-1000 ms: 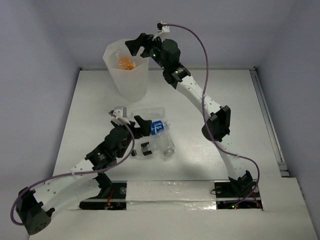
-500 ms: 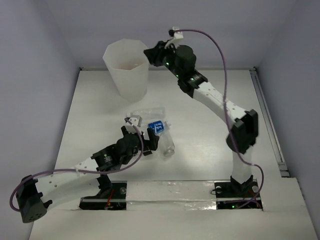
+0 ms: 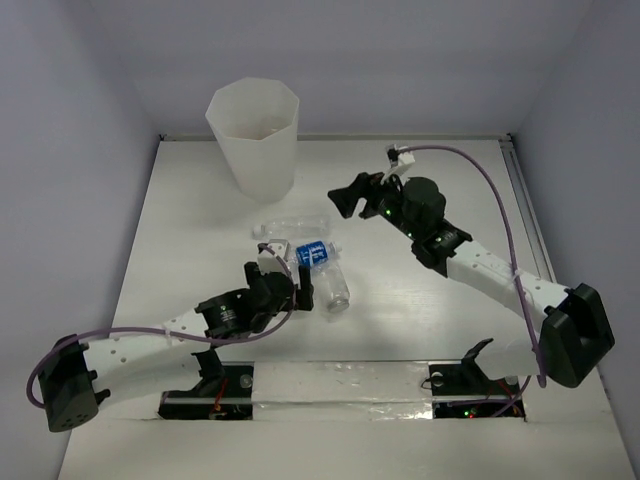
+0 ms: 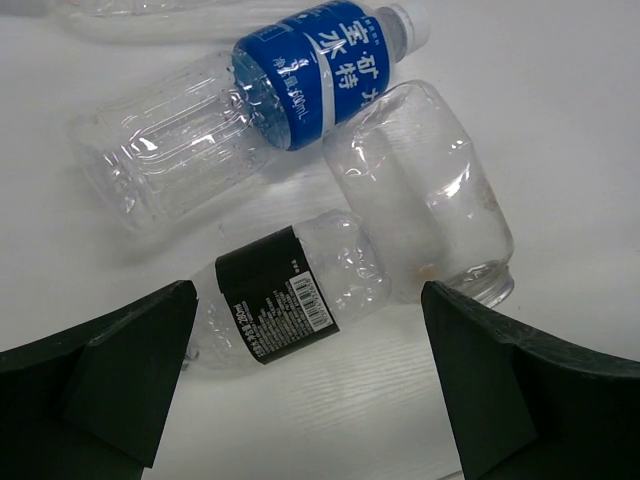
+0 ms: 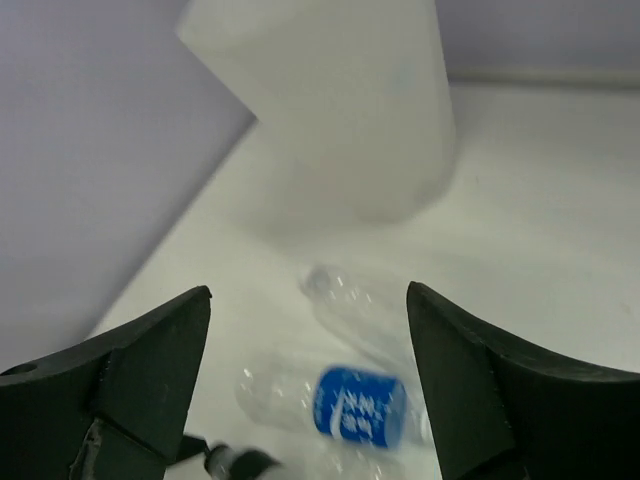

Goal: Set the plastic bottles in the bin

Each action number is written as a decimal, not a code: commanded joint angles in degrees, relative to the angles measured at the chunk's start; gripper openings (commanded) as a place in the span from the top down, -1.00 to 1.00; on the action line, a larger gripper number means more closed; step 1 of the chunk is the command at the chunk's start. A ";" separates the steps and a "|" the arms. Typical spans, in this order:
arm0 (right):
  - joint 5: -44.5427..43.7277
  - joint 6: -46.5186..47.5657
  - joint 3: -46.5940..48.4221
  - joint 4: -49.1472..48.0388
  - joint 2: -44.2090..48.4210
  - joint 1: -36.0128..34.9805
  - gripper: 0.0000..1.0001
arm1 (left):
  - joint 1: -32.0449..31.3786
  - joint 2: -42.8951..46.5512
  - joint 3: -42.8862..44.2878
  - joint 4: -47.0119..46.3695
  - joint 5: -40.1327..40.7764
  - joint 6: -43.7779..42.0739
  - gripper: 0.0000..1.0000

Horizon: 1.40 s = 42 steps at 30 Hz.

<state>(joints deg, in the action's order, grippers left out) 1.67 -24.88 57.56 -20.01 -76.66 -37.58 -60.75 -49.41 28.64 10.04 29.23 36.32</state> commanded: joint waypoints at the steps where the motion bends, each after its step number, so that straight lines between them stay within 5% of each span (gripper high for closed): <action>1: 0.95 0.10 -4.55 3.65 3.62 -0.21 -0.71 | -0.24 -2.35 2.29 -0.73 1.97 -0.45 -0.89; 6: 4.12 -0.17 -12.45 8.40 7.49 -0.21 -0.99 | -0.24 -4.56 3.00 -1.69 -1.37 -1.69 -0.88; 20: 9.75 -0.96 -20.65 9.73 11.45 -0.21 -0.99 | -0.24 -10.35 4.23 -2.13 -3.22 -2.74 -0.89; 42: 18.02 2.03 -13.18 15.53 -7.61 -2.58 -0.99 | -0.24 -9.13 -0.96 -4.94 -9.46 2.88 -0.88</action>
<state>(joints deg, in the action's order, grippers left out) 18.70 -24.03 41.36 -4.47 -82.76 -39.70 -60.75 -60.01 29.30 6.33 21.61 37.47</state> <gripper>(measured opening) 0.994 0.938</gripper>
